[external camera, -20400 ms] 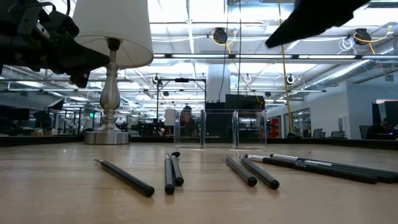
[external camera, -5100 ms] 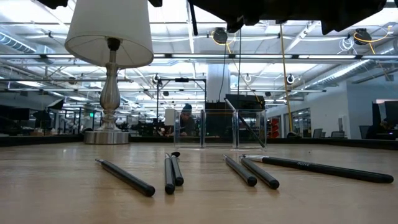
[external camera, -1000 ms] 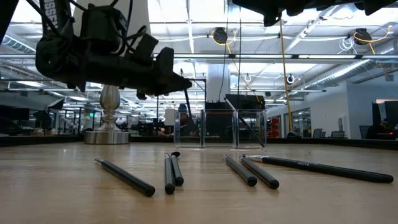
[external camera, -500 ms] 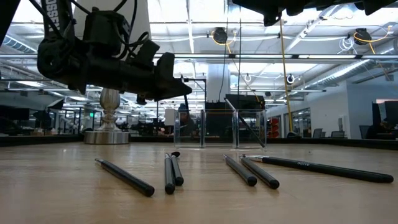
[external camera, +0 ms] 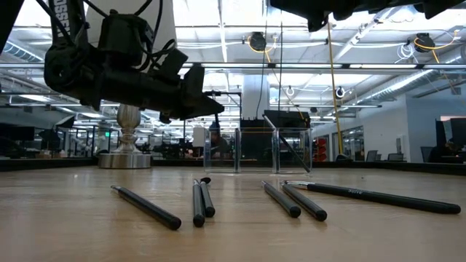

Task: Put items in baskets/containers
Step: Put the eyeshadow brush into the transparent organizer

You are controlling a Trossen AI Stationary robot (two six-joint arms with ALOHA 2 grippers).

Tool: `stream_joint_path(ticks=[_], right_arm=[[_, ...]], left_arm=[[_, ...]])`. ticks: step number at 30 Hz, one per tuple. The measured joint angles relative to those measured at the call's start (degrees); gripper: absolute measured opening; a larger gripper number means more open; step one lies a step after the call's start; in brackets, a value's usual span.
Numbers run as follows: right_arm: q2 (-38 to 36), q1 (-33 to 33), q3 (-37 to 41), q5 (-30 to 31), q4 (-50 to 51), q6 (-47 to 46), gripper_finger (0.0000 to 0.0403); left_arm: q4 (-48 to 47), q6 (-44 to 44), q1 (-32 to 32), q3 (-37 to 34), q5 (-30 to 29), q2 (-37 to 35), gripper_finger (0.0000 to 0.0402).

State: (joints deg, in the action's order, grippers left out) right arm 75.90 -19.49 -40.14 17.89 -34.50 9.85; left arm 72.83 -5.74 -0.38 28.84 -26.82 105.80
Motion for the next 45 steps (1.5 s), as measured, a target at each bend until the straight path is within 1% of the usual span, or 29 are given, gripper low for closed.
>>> stream_joint_path(ticks=[3, 10, 14, 17, 21, 24, 27, 31, 35, 39, 42, 45], right_arm=[[0.0, 0.0, 0.0, 0.0, 0.0, -0.7, 0.0059], [0.0, 0.0, 0.0, 0.0, 0.0, -0.8, 0.0059], [0.0, 0.0, 0.0, 0.0, 0.0, -0.8, 0.0059], [0.0, 0.0, 0.0, 0.0, 0.1, -0.7, 0.0059], [0.0, 0.0, 0.0, 0.0, 0.5, -0.7, 0.0059], [0.0, 0.0, 0.0, 0.0, 0.5, -0.8, 0.0059], [0.0, 0.0, 0.0, 0.0, 0.5, -0.9, 0.0059], [0.0, 0.0, 0.0, 0.0, 0.5, -1.6, 0.0059], [0.0, 0.0, 0.0, 0.0, 0.5, -1.7, 0.0059], [0.0, 0.0, 0.0, -0.1, 0.5, -1.7, 0.0059], [0.0, -0.1, 0.0, -0.1, 0.5, -1.7, 0.0059], [0.0, -0.1, 0.0, -0.2, 0.5, -1.7, 0.0059]], left_arm=[[-2.2, 0.3, 0.1, 0.5, 1.1, 0.0, 0.0016], [-11.3, 0.5, 0.1, 5.3, 1.4, -0.1, 0.0023], [-12.7, 0.7, 0.1, 6.2, 2.1, -0.1, 0.0027], [-12.9, -0.3, 0.1, 6.3, 2.0, -0.1, 0.0044], [-14.2, -4.4, 0.1, 6.1, -2.0, 0.1, 0.0076], [-15.1, -7.3, 0.1, 6.1, -4.9, 0.0, 0.0093], [-15.0, -8.1, 0.1, 6.1, -5.1, 0.0, 0.0106], [-14.0, -6.3, -0.4, 6.1, -4.7, -0.1, 0.0123], [-14.0, -3.3, -1.3, 6.1, -4.7, -1.9, 0.0142], [-17.3, 0.3, -2.5, 6.1, -4.8, -6.5, 0.0161], [-22.9, 2.5, -3.5, 6.1, -5.4, -11.2, 0.0175], [-30.0, 3.1, -4.4, 6.1, -7.7, -16.5, 0.0189]])
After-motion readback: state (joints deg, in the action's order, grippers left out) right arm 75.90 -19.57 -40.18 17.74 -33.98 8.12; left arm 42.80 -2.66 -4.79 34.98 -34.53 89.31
